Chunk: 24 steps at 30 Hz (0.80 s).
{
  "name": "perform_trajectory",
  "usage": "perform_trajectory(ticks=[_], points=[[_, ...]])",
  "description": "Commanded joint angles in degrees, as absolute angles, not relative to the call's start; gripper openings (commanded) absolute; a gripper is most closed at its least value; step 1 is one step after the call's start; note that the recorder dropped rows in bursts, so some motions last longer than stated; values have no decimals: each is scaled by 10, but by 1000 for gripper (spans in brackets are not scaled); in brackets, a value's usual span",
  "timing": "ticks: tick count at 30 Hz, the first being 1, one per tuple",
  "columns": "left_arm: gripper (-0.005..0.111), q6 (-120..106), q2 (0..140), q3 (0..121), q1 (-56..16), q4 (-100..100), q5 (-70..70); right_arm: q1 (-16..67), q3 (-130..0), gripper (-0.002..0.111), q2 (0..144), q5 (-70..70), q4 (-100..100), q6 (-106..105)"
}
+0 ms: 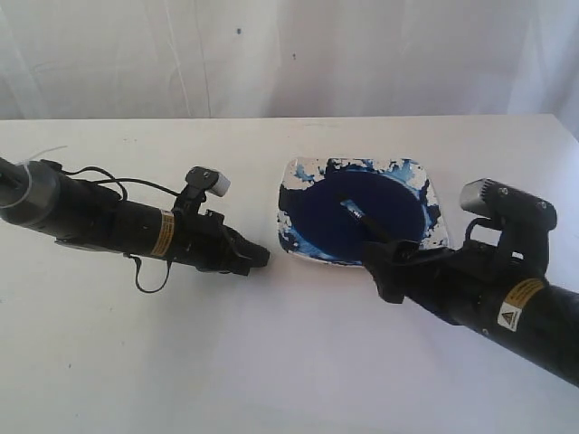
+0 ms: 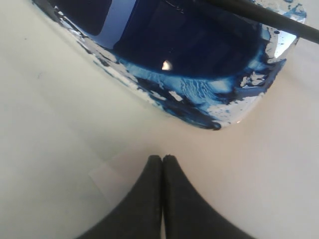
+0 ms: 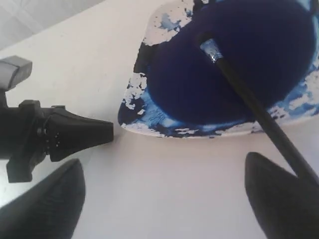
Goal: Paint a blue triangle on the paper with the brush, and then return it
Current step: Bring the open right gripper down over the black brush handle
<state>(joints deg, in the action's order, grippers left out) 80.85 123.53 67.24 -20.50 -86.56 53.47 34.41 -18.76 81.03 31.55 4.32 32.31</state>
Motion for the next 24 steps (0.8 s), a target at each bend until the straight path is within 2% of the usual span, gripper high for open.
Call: perform_trajectory(ticks=[1,3,9,24], points=[[0,808,1234,674,-207,-874,509,346,-188,82,812,304,45,162],[0,808,1234,674,-207,-874,509,346,-188,82,812,300,25,90],[0,808,1234,674,-207,-874,509,346,-188,82,812,270,-296,-218],[0,808,1234,674,-207,-874,509,346,-188,82,815,207,-308,-227]])
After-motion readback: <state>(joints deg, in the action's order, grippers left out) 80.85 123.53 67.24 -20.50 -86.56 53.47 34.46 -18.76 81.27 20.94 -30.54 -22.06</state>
